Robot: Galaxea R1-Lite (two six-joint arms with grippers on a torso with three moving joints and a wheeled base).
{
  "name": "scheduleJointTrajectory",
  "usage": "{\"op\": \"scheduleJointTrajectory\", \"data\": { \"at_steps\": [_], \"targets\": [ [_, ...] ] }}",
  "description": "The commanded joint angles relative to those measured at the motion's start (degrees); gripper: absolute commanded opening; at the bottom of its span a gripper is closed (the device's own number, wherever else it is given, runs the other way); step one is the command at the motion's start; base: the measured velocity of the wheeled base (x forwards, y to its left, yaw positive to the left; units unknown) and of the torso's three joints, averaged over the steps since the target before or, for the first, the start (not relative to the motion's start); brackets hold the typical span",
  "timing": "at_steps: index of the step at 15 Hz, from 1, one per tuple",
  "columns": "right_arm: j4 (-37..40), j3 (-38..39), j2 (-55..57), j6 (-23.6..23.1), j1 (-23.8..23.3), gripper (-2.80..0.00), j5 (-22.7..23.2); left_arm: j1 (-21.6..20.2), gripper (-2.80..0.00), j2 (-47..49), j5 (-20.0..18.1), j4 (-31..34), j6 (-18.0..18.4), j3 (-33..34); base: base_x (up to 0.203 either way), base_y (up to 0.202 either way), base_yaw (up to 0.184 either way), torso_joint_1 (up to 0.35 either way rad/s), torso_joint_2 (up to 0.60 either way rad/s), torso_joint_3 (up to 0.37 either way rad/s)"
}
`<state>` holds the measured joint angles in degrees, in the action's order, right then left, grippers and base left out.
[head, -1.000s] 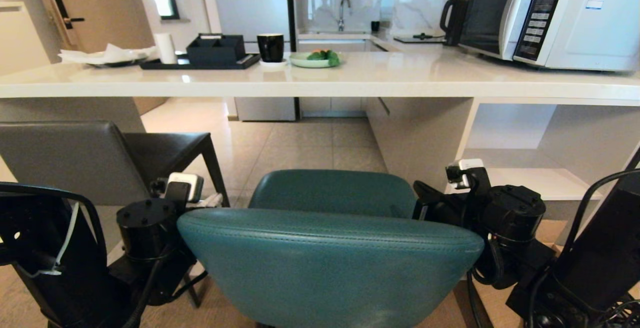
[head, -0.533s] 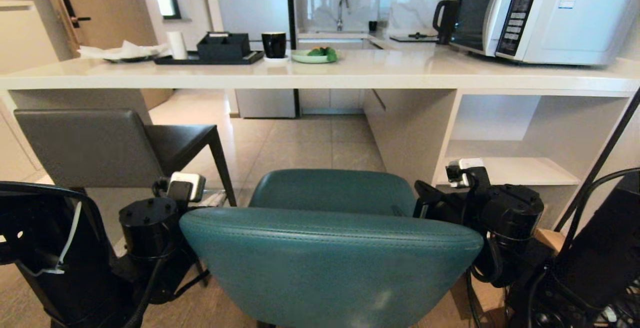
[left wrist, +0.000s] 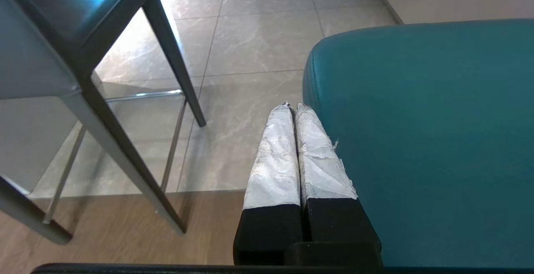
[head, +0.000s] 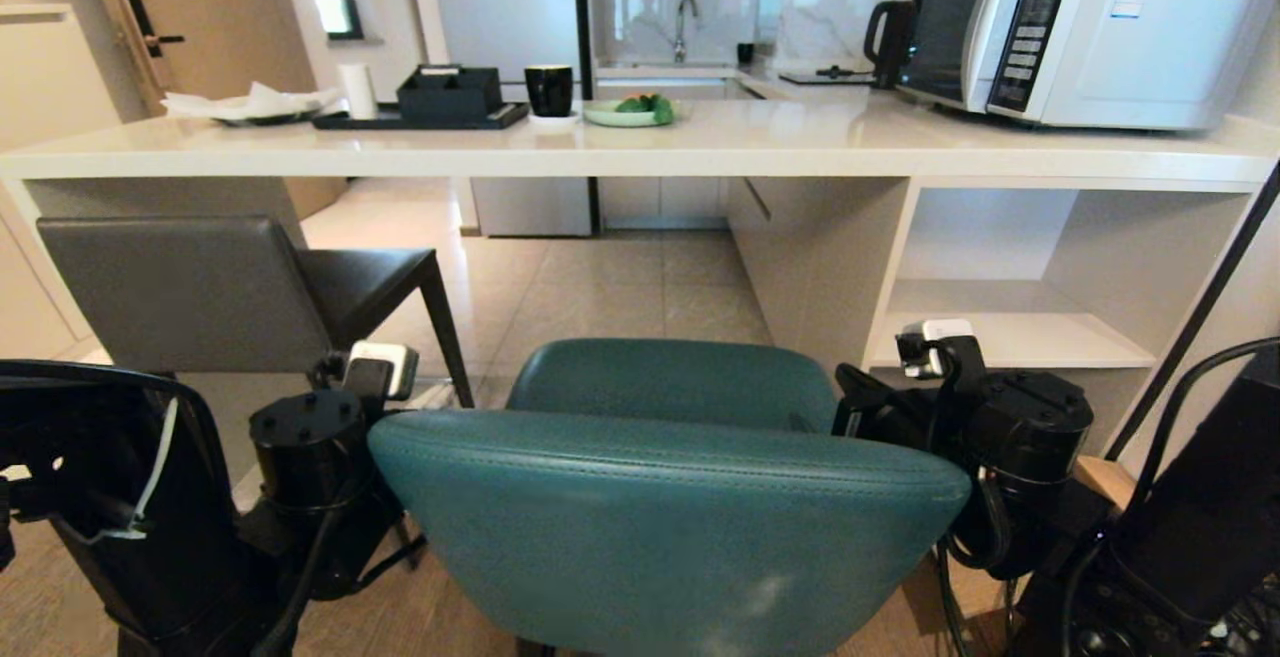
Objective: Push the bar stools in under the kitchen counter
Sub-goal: Pull the blue chair out from under the dining table
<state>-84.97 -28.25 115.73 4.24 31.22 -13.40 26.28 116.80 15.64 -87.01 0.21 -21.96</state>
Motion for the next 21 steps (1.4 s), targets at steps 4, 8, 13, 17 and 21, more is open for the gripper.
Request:
{"op": "scheduleJointTrajectory", "data": {
  "at_steps": [4, 8, 13, 17, 21],
  "targets": [
    [-0.77, -2.30, -0.61, 0.22, -2.30, -2.80, 0.09, 0.41, -2.80, 0.45, 0.32, -0.66, 0.00, -2.78, 0.000, 0.000, 0.000, 0.000, 0.00, 0.000],
    [1.06, -7.31, -0.38, 0.06, -4.72, -2.80, 0.46, -4.14, -2.80, -0.27, 0.53, -0.66, 0.14, -3.43, 0.000, 0.000, 0.000, 0.000, 0.00, 0.000],
    [1.21, -6.74, 0.10, 0.15, -4.93, -2.80, 0.39, -6.27, -2.80, 0.36, 0.42, -0.66, -2.67, -1.53, 0.000, 0.000, 0.000, 0.000, 0.00, 0.000],
    [1.38, -6.99, -0.60, 0.06, -5.64, -2.80, 0.30, -7.58, -2.80, -1.78, 0.49, -0.66, -2.92, -3.34, 0.000, 0.000, 0.000, 0.000, 0.00, 0.000],
    [1.30, -6.56, -0.60, 0.15, -6.12, -2.80, 0.12, -9.71, -2.80, -1.29, 0.53, -0.66, -2.91, -3.69, 0.000, 0.000, 0.000, 0.000, 0.00, 0.000]
  ]
}}
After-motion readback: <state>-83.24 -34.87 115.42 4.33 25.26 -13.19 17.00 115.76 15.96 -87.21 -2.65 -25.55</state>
